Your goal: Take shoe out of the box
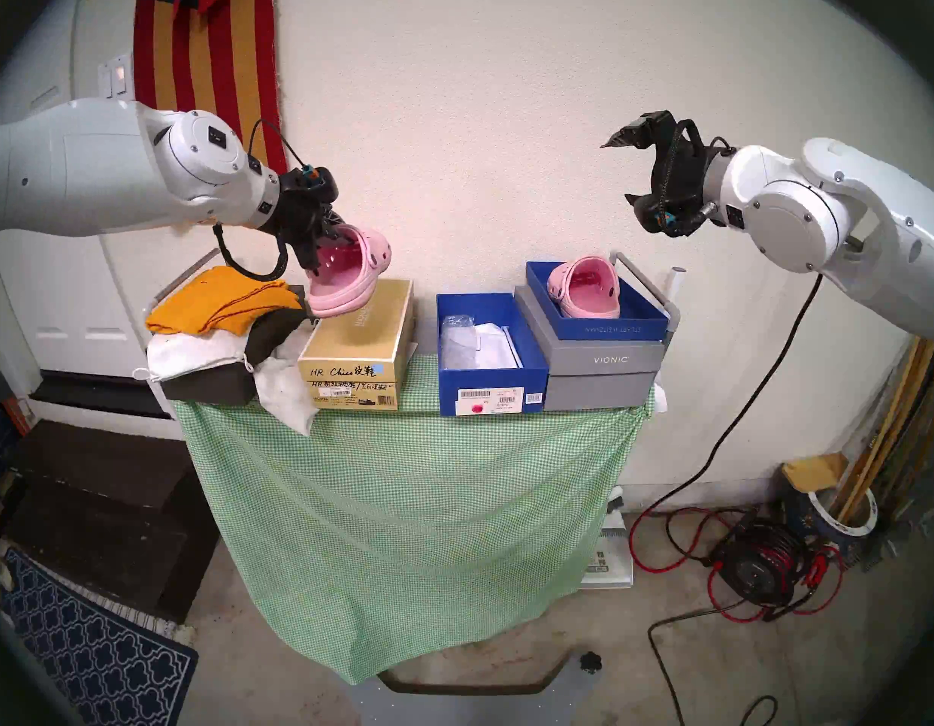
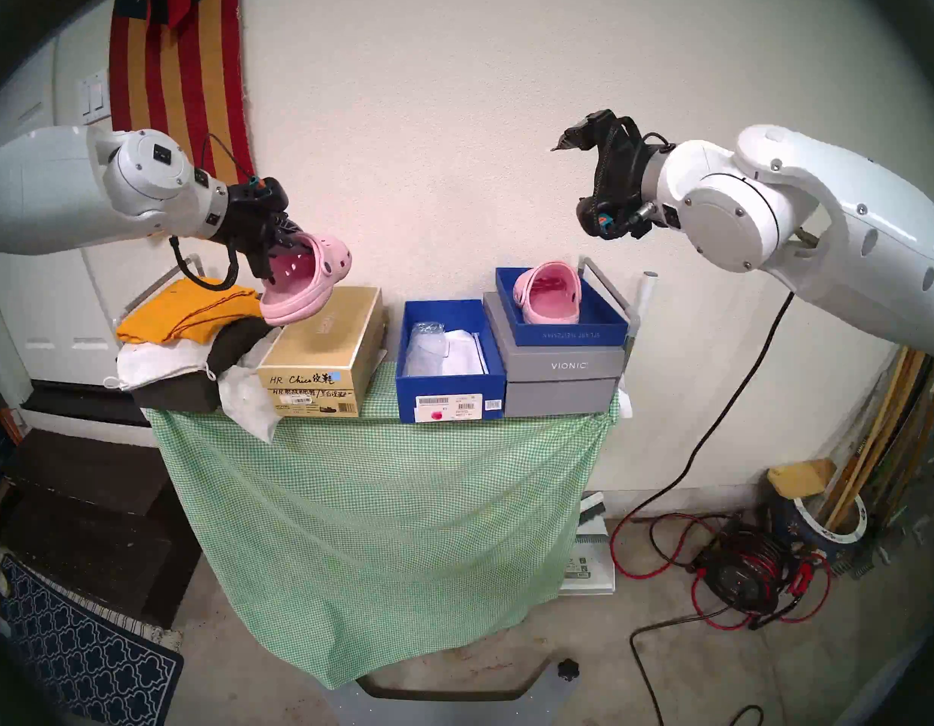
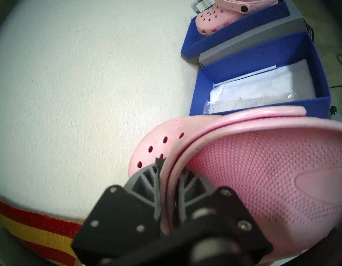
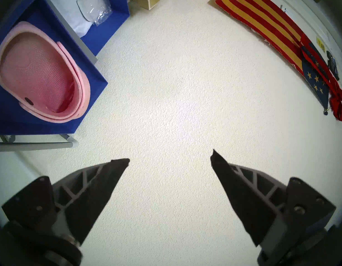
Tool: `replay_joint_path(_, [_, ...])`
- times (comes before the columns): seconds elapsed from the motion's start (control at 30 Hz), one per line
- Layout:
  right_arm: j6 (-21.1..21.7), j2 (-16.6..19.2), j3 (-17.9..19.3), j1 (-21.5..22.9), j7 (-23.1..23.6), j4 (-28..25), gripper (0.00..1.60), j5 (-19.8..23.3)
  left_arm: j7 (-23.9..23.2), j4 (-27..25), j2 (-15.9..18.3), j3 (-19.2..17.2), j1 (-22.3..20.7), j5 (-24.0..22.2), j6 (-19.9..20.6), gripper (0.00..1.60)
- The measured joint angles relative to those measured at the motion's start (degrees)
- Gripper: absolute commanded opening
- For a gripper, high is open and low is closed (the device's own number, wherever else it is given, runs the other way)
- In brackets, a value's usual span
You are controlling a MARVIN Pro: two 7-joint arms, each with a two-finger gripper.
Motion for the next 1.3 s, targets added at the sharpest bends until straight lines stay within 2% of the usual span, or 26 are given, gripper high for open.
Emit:
replay_joint_path(0.27, [-0.01,0.00,0.02,0.00,0.01,0.00,1.60,-0.01,6.88,-1.57,1.26,1.39,0.47,2.57,0.07,0.00])
replay_joint_path(0.5, [-0.01,0.00,0.03,-0.01,0.01,0.00,1.60,-0.01,9.55,2.14,-1.06,-0.48,5.00,1.96,-1.84,0.00])
replay_joint_path(0.9, [-0.01,0.00,0.05,-0.02,0.01,0.00,1.60,-0.01,9.88,5.41,-4.29,-1.67,9.48,1.19,-3.53,0.00])
replay_joint_path(1.3, [-0.02,0.00,0.07,-0.04,0.02,0.00,1.60,-0.01,7.79,9.75,-6.11,-2.09,13.32,-0.26,-4.20,0.00])
